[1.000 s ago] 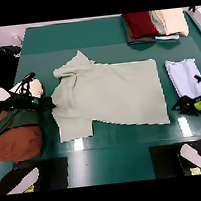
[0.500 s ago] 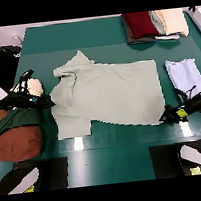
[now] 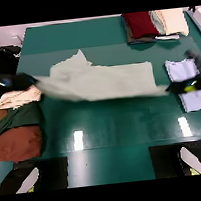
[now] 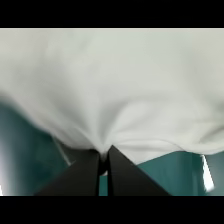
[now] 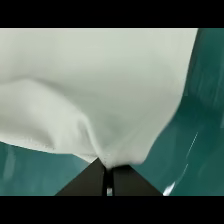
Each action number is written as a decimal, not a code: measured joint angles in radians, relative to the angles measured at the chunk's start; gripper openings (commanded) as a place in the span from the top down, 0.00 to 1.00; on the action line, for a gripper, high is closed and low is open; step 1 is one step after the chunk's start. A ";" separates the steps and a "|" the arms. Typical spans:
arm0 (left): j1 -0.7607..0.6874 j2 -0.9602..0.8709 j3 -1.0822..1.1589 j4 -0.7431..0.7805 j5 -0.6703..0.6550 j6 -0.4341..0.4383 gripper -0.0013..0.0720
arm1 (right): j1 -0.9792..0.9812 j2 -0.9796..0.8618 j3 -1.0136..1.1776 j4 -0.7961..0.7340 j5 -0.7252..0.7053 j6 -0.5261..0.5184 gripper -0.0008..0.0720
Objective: Fold the shirts.
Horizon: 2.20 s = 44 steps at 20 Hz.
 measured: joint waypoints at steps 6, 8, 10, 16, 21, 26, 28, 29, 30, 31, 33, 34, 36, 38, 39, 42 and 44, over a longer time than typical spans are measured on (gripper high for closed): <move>0.000 0.072 0.556 0.000 0.012 -0.027 0.95 | 0.008 0.105 0.593 -0.020 -0.010 0.023 0.97; 0.000 0.079 0.684 0.000 0.037 -0.032 0.95 | 0.008 0.089 0.771 -0.055 0.024 0.047 0.97; 0.000 0.081 0.758 0.000 0.063 -0.034 0.95 | 0.008 0.048 0.922 -0.088 0.083 0.069 0.97; 0.000 -0.051 0.720 0.020 -0.012 -0.037 0.95 | 0.029 -0.113 1.007 -0.130 0.195 0.102 0.97; 0.000 -0.317 0.538 0.027 -0.108 -0.037 0.94 | 0.105 -0.322 0.827 -0.198 0.198 0.108 0.97; -0.001 -0.626 0.389 0.026 -0.084 -0.015 0.95 | 0.143 -0.579 0.695 -0.252 0.134 0.109 0.97; -0.001 -0.725 0.367 0.022 -0.022 -0.003 0.95 | 0.146 -0.676 0.702 -0.258 0.097 0.109 0.97; -0.001 -0.757 0.361 0.018 0.011 0.000 0.95 | 0.149 -0.722 0.722 -0.262 0.082 0.109 0.97; 0.001 -0.784 0.357 0.012 0.046 0.003 0.95 | 0.150 -0.761 0.750 -0.262 0.071 0.109 0.97; 0.005 -0.801 0.357 0.010 0.068 0.005 0.95 | 0.151 -0.791 0.777 -0.261 0.065 0.109 0.97; 0.022 -0.823 0.365 0.003 0.077 0.009 0.94 | 0.151 -0.831 0.824 -0.262 0.070 0.109 0.97; 0.033 -0.830 0.369 0.001 0.063 0.014 0.95 | 0.151 -0.839 0.834 -0.262 0.080 0.108 0.97; 0.048 -0.839 0.369 0.002 -0.002 0.032 0.94 | 0.151 -0.835 0.810 -0.267 0.092 0.101 0.97; 0.052 -0.843 0.350 0.003 -0.056 0.053 0.95 | 0.151 -0.809 0.745 -0.272 0.086 0.097 0.97; 0.050 -0.845 0.332 0.005 -0.074 0.060 0.95 | 0.151 -0.793 0.699 -0.274 0.072 0.096 0.97; 0.039 -0.848 0.262 0.011 -0.091 0.072 0.92 | 0.151 -0.748 0.565 -0.276 0.031 0.094 0.95; 0.033 -0.848 0.223 0.019 -0.097 0.073 0.31 | 0.151 -0.722 0.499 -0.276 0.001 0.101 0.30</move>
